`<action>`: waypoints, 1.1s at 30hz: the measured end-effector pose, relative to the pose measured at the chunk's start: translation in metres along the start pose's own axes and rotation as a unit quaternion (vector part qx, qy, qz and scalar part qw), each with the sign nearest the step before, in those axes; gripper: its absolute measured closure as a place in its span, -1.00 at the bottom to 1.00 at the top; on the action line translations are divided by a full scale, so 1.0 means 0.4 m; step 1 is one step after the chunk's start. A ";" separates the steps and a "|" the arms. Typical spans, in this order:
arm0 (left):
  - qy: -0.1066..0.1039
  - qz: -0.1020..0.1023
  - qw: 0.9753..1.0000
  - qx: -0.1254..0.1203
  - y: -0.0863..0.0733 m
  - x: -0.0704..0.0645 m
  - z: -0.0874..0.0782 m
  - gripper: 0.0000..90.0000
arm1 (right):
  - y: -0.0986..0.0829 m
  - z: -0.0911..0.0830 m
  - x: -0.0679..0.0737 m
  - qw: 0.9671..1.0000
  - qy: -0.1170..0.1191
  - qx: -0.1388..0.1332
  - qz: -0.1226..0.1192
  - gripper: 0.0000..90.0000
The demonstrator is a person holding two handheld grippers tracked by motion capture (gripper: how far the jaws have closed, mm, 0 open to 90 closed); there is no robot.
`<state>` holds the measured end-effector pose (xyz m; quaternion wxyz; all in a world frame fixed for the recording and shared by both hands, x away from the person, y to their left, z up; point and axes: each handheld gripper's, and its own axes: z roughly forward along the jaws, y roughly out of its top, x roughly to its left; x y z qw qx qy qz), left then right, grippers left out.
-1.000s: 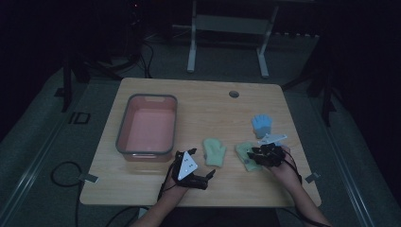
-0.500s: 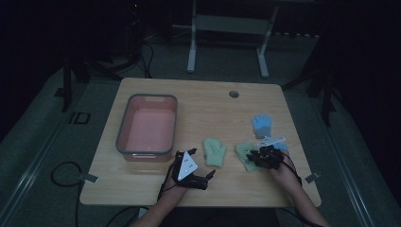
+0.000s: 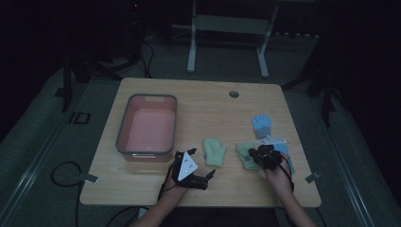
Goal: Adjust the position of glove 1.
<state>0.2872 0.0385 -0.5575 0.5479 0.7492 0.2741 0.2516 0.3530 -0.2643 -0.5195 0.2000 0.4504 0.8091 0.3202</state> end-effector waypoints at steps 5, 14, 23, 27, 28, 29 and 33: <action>0.001 0.001 1.000 -0.001 0.000 -0.001 0.000 -1.00 | 0.059 -0.042 0.031 0.999 -0.012 -0.019 0.030 0.94; 0.009 0.009 1.000 -0.003 0.000 -0.007 -0.001 -1.00 | 0.149 -0.063 0.138 0.998 -0.009 -0.054 0.038 0.94; 0.010 0.011 1.000 -0.001 0.000 -0.008 -0.001 -1.00 | 0.175 -0.012 0.211 0.997 0.010 -0.051 0.051 0.94; 0.008 0.019 1.000 -0.001 0.000 -0.010 0.000 -1.00 | 0.180 0.033 0.248 0.998 0.012 -0.042 0.054 0.94; 0.008 0.019 1.000 -0.001 0.000 -0.010 0.000 -1.00 | 0.180 0.033 0.248 0.998 0.012 -0.042 0.054 0.94; 0.006 0.018 1.000 -0.002 0.000 -0.011 -0.001 -1.00 | 0.179 0.041 0.255 0.998 0.010 -0.038 0.051 0.94; 0.005 0.016 1.000 -0.002 0.000 -0.009 -0.001 -1.00 | 0.168 0.067 0.271 0.999 0.000 -0.027 0.043 0.94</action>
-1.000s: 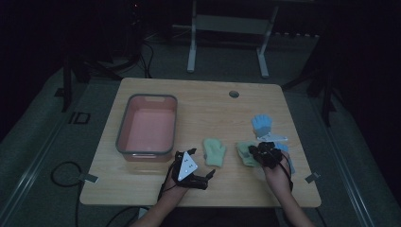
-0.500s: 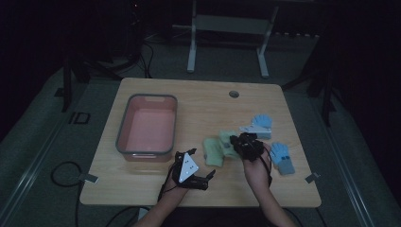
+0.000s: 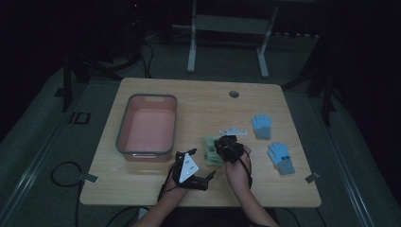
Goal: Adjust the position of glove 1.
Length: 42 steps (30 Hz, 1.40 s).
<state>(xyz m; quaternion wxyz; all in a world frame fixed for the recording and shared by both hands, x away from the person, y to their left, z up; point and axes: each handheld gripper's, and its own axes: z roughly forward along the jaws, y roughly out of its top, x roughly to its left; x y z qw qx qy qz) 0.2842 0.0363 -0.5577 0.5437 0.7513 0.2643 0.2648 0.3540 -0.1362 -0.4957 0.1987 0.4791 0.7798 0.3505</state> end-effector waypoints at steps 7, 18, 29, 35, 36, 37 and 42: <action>0.001 0.010 1.000 0.005 0.001 -0.005 0.002 -1.00 | -0.029 0.034 -0.001 1.000 0.000 0.020 0.003 0.92; 0.000 0.022 1.000 0.016 0.003 -0.008 0.005 -1.00 | -0.034 0.021 -0.016 0.999 0.038 0.013 -0.010 0.35; -0.053 0.007 0.993 0.108 0.040 0.009 0.029 -0.89 | 0.016 -0.036 -0.162 0.989 0.134 -0.031 -0.046 0.12; -0.079 0.074 0.988 0.114 0.057 0.004 0.055 -0.85 | 0.046 0.012 -0.183 0.982 0.175 -0.011 -0.073 0.08; -0.083 0.079 0.987 0.117 0.059 0.007 0.062 -0.82 | 0.048 0.025 -0.184 0.981 0.176 -0.007 -0.076 0.07; -0.083 0.079 0.987 0.117 0.059 0.007 0.062 -0.81 | 0.048 0.025 -0.184 0.981 0.176 -0.007 -0.076 0.07; -0.107 0.117 0.978 0.133 0.071 0.022 0.093 -0.51 | 0.055 0.102 -0.195 0.978 0.197 0.026 -0.070 -0.03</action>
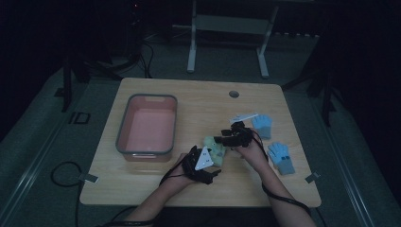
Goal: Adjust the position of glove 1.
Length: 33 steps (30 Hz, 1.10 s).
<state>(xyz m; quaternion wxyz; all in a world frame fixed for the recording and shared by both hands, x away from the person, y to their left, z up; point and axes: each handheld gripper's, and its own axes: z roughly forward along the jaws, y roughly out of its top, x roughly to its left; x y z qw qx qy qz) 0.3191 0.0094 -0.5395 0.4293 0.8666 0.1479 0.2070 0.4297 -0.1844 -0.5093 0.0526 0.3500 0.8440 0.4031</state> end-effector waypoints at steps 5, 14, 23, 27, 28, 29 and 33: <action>-0.013 0.032 0.998 0.043 -0.002 0.013 0.033 -0.23 | -0.004 0.047 -0.023 0.999 0.019 0.030 0.005 -0.12; -0.027 0.067 0.995 0.073 -0.004 0.019 0.059 0.03 | -0.021 0.080 -0.042 0.995 0.065 0.063 0.028 -0.03; -0.004 0.082 0.994 0.075 -0.005 0.017 0.062 0.34 | -0.025 0.080 -0.037 0.994 0.083 0.070 0.033 0.43; -0.005 0.085 0.993 0.081 0.009 0.020 0.055 0.56 | -0.017 0.070 -0.029 0.994 0.077 0.064 0.034 0.53; -0.006 0.083 0.993 0.082 0.013 0.021 0.052 0.57 | -0.016 0.068 -0.028 0.994 0.077 0.063 0.034 0.55; -0.008 0.081 0.993 0.085 0.018 0.025 0.049 0.59 | -0.013 0.065 -0.028 0.995 0.077 0.061 0.036 0.56; -0.017 0.075 0.993 0.090 0.040 0.037 0.033 0.61 | 0.000 0.053 -0.020 0.995 0.076 0.059 0.030 0.58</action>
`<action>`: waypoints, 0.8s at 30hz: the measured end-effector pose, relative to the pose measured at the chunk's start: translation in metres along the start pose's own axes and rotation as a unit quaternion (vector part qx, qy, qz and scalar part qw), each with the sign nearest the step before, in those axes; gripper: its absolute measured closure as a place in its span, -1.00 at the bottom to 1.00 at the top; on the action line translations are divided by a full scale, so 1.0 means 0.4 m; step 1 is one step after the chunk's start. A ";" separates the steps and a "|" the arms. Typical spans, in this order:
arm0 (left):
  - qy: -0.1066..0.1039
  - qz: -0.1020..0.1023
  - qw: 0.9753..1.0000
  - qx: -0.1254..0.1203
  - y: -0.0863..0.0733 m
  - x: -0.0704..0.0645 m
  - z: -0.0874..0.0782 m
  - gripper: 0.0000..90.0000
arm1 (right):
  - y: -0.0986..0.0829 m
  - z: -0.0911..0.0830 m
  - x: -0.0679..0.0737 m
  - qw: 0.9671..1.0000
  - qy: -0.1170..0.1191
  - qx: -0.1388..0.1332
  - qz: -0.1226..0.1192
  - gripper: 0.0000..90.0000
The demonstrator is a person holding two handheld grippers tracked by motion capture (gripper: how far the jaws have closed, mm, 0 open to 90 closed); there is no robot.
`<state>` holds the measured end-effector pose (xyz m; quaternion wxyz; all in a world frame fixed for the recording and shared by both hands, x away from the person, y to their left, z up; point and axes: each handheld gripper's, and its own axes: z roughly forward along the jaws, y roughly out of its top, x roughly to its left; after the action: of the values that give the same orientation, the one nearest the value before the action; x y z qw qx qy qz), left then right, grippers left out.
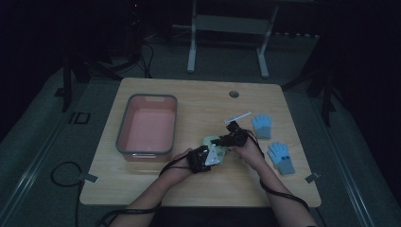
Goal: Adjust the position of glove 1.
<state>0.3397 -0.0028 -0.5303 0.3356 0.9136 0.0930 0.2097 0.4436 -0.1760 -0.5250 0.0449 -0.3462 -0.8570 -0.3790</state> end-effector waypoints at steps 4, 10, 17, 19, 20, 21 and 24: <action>0.003 0.006 1.000 -0.002 0.019 0.015 -0.025 0.62 | 0.016 -0.023 0.012 1.000 0.002 -0.014 -0.006 0.59; 0.007 0.016 1.000 0.000 0.048 0.040 -0.066 0.63 | 0.046 -0.056 0.025 0.999 0.005 -0.031 -0.012 0.59; 0.015 0.024 1.000 0.000 0.066 0.073 -0.125 0.63 | 0.097 -0.085 0.054 0.999 0.012 -0.048 -0.022 0.59; 0.019 0.026 0.999 0.000 0.068 0.082 -0.142 0.63 | 0.115 -0.090 0.065 0.998 0.013 -0.050 -0.030 0.59; 0.022 0.026 0.999 0.000 0.068 0.086 -0.150 0.63 | 0.125 -0.092 0.071 0.998 0.013 -0.051 -0.033 0.59; 0.023 0.025 0.999 -0.001 0.067 0.093 -0.161 0.63 | 0.134 -0.093 0.077 0.998 0.012 -0.052 -0.036 0.59; 0.027 0.024 0.999 0.003 0.063 0.105 -0.183 0.63 | 0.166 -0.092 0.100 0.997 0.010 -0.053 -0.048 0.59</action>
<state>0.3454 0.0332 -0.4502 0.3254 0.9105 0.0803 0.2421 0.4479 -0.1474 -0.4442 0.0163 -0.3028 -0.8510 -0.4289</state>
